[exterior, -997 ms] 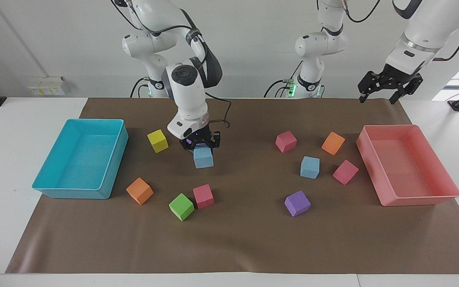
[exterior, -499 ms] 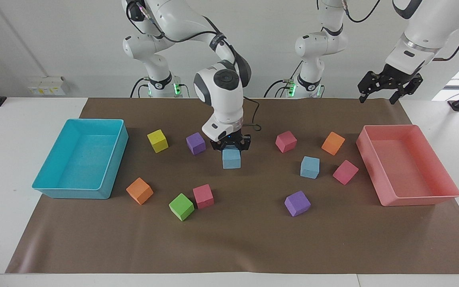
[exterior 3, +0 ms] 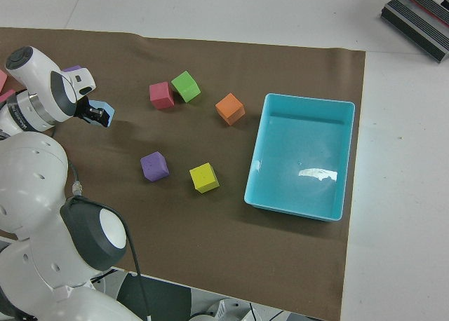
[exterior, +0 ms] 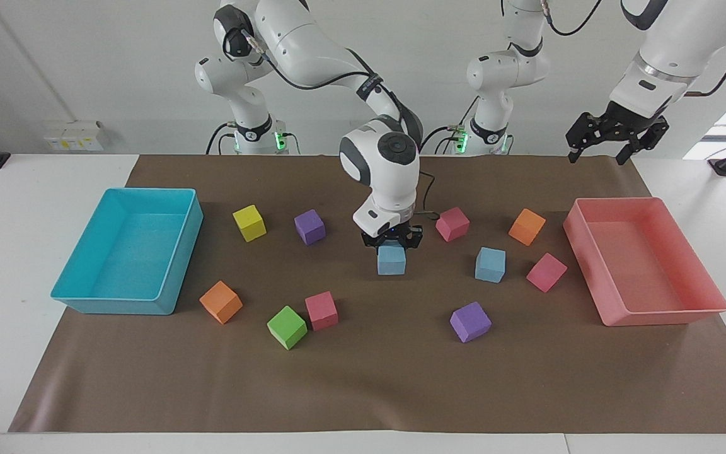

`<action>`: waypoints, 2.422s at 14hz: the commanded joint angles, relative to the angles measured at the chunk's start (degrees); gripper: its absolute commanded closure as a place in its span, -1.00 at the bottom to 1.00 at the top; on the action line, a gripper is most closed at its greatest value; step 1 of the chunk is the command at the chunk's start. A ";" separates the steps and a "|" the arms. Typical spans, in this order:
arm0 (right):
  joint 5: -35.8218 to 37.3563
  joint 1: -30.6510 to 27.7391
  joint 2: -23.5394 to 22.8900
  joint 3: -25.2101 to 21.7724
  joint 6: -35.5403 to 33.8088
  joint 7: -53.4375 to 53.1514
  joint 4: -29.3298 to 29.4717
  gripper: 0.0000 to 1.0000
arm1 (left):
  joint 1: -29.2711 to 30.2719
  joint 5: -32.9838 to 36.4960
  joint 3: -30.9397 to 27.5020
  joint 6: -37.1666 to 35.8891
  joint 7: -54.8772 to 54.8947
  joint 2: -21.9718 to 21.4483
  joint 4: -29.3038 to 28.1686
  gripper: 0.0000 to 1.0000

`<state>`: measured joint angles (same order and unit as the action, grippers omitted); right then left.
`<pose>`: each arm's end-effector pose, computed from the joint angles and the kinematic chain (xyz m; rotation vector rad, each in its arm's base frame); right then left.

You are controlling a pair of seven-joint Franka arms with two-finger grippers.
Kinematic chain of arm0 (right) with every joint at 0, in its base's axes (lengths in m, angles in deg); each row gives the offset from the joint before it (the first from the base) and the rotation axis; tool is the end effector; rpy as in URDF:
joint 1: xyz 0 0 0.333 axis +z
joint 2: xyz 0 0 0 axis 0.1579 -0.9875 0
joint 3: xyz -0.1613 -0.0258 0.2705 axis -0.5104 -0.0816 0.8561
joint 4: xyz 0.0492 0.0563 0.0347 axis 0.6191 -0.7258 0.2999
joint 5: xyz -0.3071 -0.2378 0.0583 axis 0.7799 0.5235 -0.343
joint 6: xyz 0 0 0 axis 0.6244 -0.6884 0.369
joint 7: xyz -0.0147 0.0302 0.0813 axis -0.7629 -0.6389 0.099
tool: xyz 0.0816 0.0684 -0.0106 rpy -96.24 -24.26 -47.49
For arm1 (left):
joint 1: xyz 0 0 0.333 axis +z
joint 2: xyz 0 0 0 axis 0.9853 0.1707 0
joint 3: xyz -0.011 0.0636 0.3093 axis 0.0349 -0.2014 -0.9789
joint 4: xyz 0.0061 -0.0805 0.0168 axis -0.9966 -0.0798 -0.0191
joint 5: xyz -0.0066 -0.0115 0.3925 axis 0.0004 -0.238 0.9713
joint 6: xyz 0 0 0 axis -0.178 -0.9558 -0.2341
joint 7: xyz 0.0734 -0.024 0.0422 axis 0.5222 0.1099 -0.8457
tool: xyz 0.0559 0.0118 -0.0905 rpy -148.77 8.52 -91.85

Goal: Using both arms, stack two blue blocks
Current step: 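Carry the blue cube to the table center with the right gripper, then reach and grasp the other blue cube with the left gripper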

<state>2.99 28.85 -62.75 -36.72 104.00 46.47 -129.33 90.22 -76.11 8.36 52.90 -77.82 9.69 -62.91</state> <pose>0.5620 0.4234 0.3451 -3.1151 0.1298 -0.0169 0.5331 -0.0390 0.6495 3.1275 -0.1645 -0.0374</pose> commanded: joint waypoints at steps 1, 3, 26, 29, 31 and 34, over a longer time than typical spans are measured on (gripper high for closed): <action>0.64 0.04 0.16 0.02 1.75 1.70 -2.61 1.00 | 0.24 -0.69 0.08 -0.60 0.44 -0.80 -0.21 -1.00; 0.55 -0.05 0.69 0.02 2.72 1.79 -4.72 1.00 | 0.15 -0.78 0.25 -0.51 1.23 -0.80 -0.30 -1.00; -3.84 0.04 2.09 0.11 5.80 3.46 -9.30 1.00 | -7.15 -2.71 0.60 23.65 0.88 3.33 -18.23 -1.00; -3.84 0.04 2.18 0.11 6.06 3.55 -9.74 0.84 | -7.67 -2.71 0.60 28.12 0.44 3.86 -20.77 -1.00; -3.84 0.04 2.18 0.11 6.15 3.81 -9.74 -0.41 | -8.46 -2.71 0.60 31.11 0.00 5.17 -22.36 -1.00; -2.88 0.13 2.18 0.11 5.97 3.64 -9.57 -1.00 | -10.48 -2.71 0.52 36.56 -0.87 5.35 -26.83 -1.00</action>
<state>0.24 28.93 -62.29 -36.66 108.28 49.49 -136.63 81.86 -77.86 9.87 85.28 -77.72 15.76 -85.99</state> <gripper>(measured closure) 0.273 0.000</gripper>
